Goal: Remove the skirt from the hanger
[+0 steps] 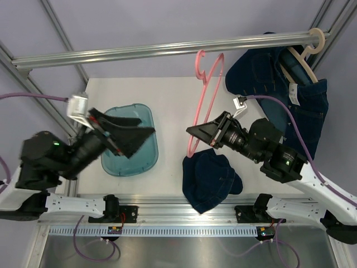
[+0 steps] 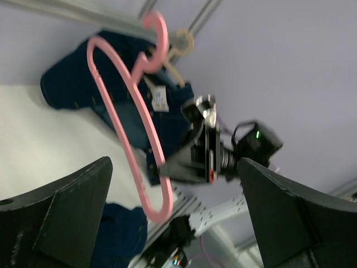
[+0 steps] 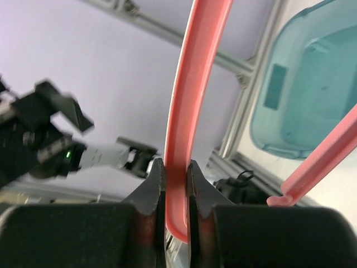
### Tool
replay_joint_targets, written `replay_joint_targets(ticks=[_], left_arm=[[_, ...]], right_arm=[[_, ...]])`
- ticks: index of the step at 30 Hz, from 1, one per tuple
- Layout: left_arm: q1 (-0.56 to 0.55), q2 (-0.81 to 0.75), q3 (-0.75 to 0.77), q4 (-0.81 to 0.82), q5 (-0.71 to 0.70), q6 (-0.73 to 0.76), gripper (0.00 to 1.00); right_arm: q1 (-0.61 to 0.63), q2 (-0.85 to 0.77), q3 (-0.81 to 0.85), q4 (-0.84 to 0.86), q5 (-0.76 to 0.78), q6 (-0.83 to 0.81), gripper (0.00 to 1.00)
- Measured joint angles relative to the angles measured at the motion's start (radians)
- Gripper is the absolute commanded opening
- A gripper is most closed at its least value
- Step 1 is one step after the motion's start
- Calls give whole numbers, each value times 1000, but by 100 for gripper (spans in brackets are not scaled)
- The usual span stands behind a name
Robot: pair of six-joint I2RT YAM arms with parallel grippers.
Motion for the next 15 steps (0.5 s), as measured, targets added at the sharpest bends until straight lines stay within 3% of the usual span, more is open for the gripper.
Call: replay_joint_targets(ticks=[9, 15], left_arm=[[-8, 79, -405, -68, 144, -86, 99], [-59, 92, -497, -86, 94, -153, 99]], right_arm=[[-360, 66, 39, -36, -272, 10, 0], [-558, 95, 41, -20, -428, 31, 0]])
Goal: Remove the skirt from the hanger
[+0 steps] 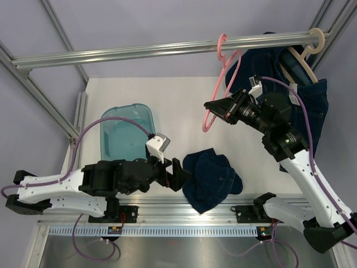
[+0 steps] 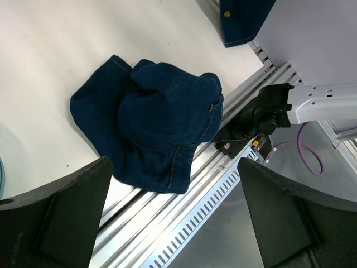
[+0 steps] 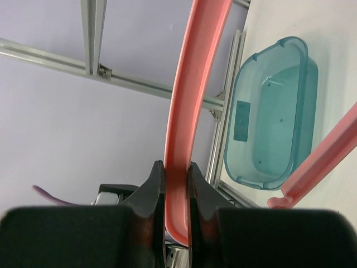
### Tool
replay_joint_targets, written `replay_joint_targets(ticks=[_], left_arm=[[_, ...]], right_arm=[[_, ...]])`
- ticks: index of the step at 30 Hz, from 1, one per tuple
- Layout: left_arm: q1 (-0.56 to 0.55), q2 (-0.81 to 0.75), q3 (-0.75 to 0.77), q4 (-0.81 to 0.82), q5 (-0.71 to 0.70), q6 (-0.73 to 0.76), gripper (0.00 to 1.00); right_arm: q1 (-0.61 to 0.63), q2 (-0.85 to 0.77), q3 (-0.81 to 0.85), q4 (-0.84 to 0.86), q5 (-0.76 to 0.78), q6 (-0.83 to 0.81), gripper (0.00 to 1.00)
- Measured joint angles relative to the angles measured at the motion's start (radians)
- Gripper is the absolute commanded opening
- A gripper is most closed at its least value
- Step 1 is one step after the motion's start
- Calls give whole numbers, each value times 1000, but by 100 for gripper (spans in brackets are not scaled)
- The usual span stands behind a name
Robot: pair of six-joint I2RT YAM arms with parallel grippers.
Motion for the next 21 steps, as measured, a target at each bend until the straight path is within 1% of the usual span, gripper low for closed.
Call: replay_joint_targets(ticks=[3, 12, 16, 21], left_arm=[[-16, 29, -16, 1, -29, -53, 99], [-26, 219, -31, 4, -55, -230, 99], [-26, 256, -33, -8, -71, -303, 99], [-26, 259, -82, 4, -72, -375, 99]], right_arm=[[-68, 29, 4, 21, -75, 17, 0], [-206, 51, -25, 92, -229, 68, 0], [-253, 39, -84, 171, -291, 88, 0], [-337, 30, -146, 276, -387, 131, 0]])
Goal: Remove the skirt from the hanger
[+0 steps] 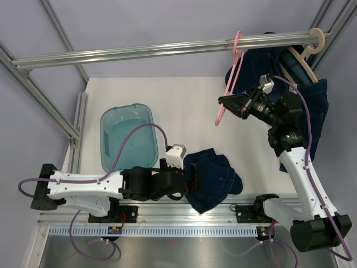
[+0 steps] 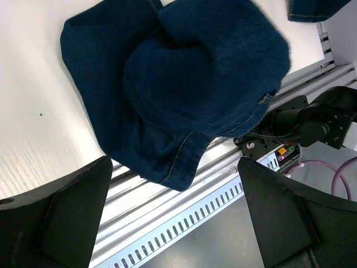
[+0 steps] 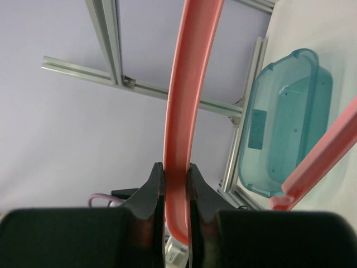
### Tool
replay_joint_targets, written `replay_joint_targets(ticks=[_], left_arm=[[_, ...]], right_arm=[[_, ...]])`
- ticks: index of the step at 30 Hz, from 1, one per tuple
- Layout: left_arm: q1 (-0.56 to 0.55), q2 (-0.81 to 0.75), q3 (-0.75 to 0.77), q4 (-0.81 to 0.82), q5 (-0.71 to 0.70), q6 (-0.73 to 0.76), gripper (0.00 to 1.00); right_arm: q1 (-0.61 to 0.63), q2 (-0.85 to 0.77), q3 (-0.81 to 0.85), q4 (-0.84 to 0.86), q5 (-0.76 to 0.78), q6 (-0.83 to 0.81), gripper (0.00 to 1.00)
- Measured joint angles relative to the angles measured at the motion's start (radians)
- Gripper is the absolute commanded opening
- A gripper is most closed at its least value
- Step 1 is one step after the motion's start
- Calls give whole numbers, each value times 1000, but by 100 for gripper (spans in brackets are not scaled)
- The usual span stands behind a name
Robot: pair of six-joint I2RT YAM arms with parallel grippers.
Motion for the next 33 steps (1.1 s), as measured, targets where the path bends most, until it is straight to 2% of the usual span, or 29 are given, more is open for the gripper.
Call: replay_joint_targets(ticks=[7, 10, 14, 19, 27, 30, 32, 33], left_arm=[[0, 24, -34, 11, 13, -43, 99], [0, 40, -43, 22, 23, -55, 99], [0, 62, -46, 42, 36, -59, 99], [0, 79, -46, 68, 61, -59, 99], [-2, 83, -75, 128, 89, -53, 99], [-2, 90, -78, 142, 93, -51, 99], [-3, 99, -78, 145, 94, -51, 99], [-4, 103, -78, 145, 94, -51, 99]], right_arm=[[-86, 4, -45, 113, -126, 95, 0], [-95, 19, -45, 136, -159, 117, 4], [-125, 35, -41, 152, -215, 132, 0], [-196, 79, -13, 160, -293, 159, 0], [-234, 199, 62, 154, -454, 106, 0], [-240, 203, 66, 118, -467, 56, 7], [-242, 195, 67, 78, -462, 11, 22], [-245, 187, 69, 45, -455, -19, 33]])
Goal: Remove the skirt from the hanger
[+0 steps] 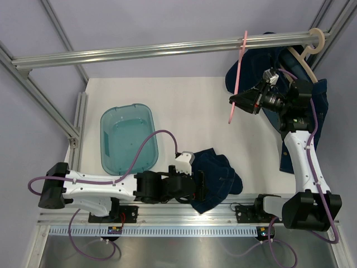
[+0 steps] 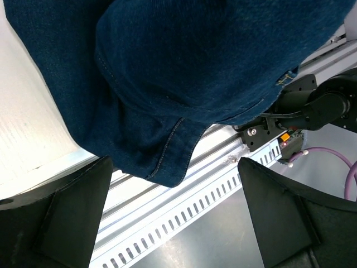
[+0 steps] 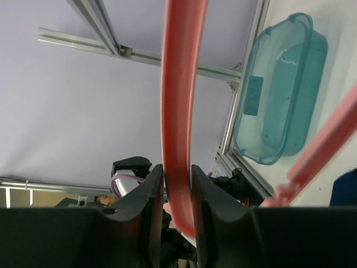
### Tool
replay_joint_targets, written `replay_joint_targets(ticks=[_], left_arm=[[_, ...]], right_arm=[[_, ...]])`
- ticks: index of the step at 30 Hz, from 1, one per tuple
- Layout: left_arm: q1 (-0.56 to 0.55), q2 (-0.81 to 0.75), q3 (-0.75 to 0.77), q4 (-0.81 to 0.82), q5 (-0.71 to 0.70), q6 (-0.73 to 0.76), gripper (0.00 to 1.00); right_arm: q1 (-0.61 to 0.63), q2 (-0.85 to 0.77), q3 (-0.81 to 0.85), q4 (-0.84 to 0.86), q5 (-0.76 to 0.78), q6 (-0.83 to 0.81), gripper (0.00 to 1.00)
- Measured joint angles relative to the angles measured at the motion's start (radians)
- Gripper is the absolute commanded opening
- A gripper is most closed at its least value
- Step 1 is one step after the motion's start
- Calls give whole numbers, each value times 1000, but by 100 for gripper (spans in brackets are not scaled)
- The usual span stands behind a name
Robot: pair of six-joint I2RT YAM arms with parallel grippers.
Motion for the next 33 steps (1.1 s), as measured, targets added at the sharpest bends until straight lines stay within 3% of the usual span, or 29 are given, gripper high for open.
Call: replay_joint_targets(ticks=[1, 2, 4, 5, 10, 16, 22, 26, 33], left_arm=[[0, 3, 0, -1, 0, 0, 99], [-1, 6, 0, -3, 0, -1, 99], [-2, 16, 1, -12, -1, -4, 99], [-2, 23, 3, -17, -2, -7, 99], [-3, 72, 48, -58, -5, -37, 99], [6, 129, 111, -57, -12, -97, 99], [70, 216, 121, 29, 17, -111, 99], [166, 357, 187, 35, 48, -81, 99], [293, 668, 433, -51, 93, -2, 99]], right_arm=[[-2, -7, 2, -28, 6, -15, 45], [-3, -17, 2, -76, 14, -34, 63], [-3, -34, 0, -187, 24, -80, 83], [-2, -40, 2, -235, 31, -105, 99], [-2, -83, 27, -421, 112, -228, 99], [-2, -138, 195, -664, 301, -380, 99], [-2, -236, 226, -785, 421, -444, 99], [-2, -312, 182, -820, 457, -453, 99], [-2, -404, 141, -874, 484, -458, 100]])
